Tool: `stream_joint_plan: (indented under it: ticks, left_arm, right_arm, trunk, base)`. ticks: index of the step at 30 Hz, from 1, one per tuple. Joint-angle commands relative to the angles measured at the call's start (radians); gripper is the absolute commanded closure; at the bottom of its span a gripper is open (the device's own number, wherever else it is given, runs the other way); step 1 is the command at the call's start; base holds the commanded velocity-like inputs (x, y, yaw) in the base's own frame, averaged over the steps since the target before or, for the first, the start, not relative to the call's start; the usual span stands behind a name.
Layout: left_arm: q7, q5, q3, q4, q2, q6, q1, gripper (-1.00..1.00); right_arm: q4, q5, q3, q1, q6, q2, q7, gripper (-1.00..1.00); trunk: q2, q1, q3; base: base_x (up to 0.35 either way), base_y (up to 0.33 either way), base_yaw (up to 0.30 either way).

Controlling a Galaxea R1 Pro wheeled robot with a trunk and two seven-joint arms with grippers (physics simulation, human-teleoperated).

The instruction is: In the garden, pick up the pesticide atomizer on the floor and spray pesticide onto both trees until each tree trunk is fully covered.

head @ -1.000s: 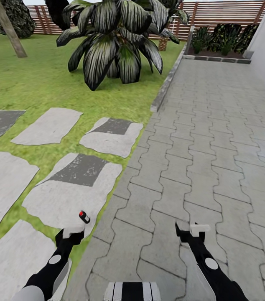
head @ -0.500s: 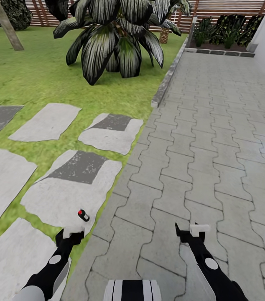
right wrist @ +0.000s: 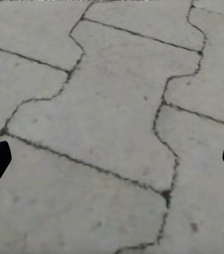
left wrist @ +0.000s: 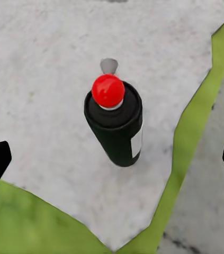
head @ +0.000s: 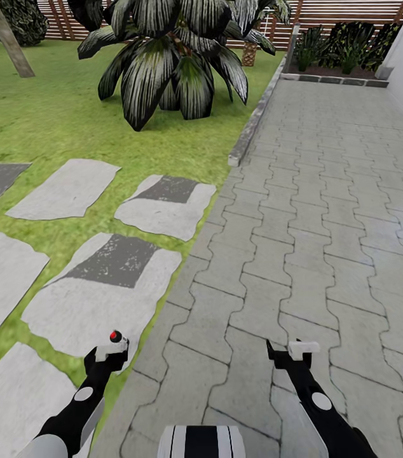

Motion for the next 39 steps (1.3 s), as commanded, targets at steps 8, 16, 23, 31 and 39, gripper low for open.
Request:
stream_joint_plan:
  ticks: [8,16,23,31,39]
  left_arm:
    - [0.000,0.000,-0.001,-0.002,0.000,0.000,0.000,-1.00]
    - [-0.001,0.000,0.000,-0.002,0.000,-0.001,0.000,-1.00]
    - [-0.001,0.000,0.000,-0.002,0.000,-0.006,0.002,-1.00]
    - [0.000,0.001,0.001,-0.002,0.000,-0.010,0.003,-1.00]
    - [0.000,0.002,0.002,-0.002,0.000,-0.011,0.003,-1.00]
  right_arm:
    - [0.000,0.000,0.000,0.000,0.000,0.000,0.000,-1.00]
    - [0.000,0.000,0.000,0.000,0.000,0.000,0.000,-1.00]
    - [0.000,0.000,0.000,0.000,0.000,0.000,0.000,-1.00]
    - [0.000,0.000,0.000,0.000,0.000,0.001,0.000,-1.00]
    - [0.001,0.000,0.000,0.000,-0.002,0.000,0.000,-1.00]
  trunk:
    - [0.000,0.000,0.000]
    - [0.000,0.000,0.000]
    - [0.000,0.000,0.000]
    - [-0.001,0.001,-0.012]
    - [-0.001,0.001,-0.019]
  base:
    - [0.205,0.000,0.000]
    - [0.053,0.000,0.000]
    - [0.003,0.000,0.000]
    - [0.000,0.000,0.000]
    - [0.000,0.000,0.000]
